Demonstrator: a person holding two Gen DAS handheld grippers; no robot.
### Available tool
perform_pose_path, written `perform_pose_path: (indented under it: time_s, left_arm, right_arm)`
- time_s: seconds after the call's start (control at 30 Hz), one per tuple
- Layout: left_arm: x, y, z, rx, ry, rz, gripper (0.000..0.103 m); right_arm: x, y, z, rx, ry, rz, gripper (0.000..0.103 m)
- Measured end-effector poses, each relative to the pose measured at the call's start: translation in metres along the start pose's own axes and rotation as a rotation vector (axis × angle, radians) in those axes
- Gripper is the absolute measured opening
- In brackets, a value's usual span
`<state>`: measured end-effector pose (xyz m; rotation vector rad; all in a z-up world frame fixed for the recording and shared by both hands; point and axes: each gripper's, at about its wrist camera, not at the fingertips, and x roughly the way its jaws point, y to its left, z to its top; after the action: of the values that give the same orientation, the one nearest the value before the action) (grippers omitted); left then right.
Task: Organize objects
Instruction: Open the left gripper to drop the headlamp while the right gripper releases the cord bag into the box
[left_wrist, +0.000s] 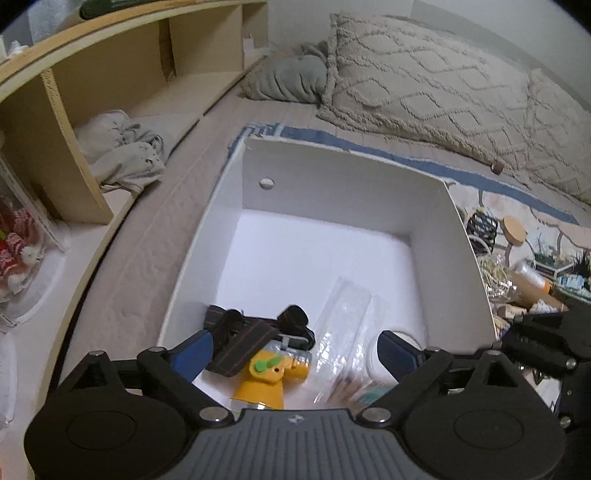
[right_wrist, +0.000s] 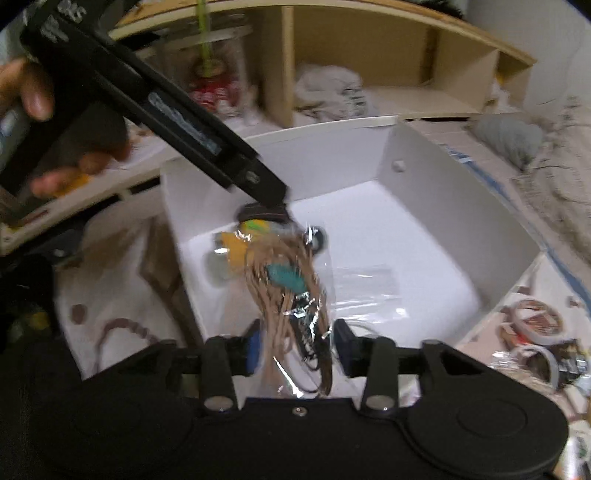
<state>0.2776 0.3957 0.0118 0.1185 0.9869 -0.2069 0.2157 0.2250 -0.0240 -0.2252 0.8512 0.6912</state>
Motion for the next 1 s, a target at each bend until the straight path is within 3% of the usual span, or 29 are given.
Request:
perform_pose_path:
  time_s: [0.1, 0.5, 0.57, 0.63, 0.7, 0.93, 1.0]
  left_arm:
    - [0.006, -0.003, -0.004, 0.013, 0.017, 0.0, 0.096]
    - [0.015, -0.01, -0.011, 0.042, 0.058, -0.003, 0.099]
    - [0.015, -0.012, -0.012, 0.051, 0.06, -0.002, 0.1]
    - [0.015, -0.013, -0.013, 0.061, 0.059, 0.0, 0.1]
    - [0.016, -0.013, -0.013, 0.064, 0.063, -0.002, 0.101]
    - [0.016, -0.012, -0.018, 0.061, 0.075, -0.001, 0.103]
    - [0.015, -0.013, -0.02, 0.061, 0.075, 0.002, 0.103]
  right_arm:
    - [-0.001, 0.001, 0.0, 0.007, -0.014, -0.034, 0.062]
    - [-0.002, -0.018, -0.001, 0.116, -0.022, -0.057, 0.061]
    - [-0.001, -0.018, 0.0, 0.13, -0.006, -0.04, 0.054]
    - [0.003, -0.02, 0.003, 0.157, 0.033, -0.012, 0.032]
    - [0.006, -0.02, 0.005, 0.188, 0.058, 0.016, 0.024]
    - [0.004, -0.016, 0.004, 0.215, 0.06, 0.002, 0.028]
    - [0.002, -0.016, 0.003, 0.225, 0.049, -0.01, 0.034]
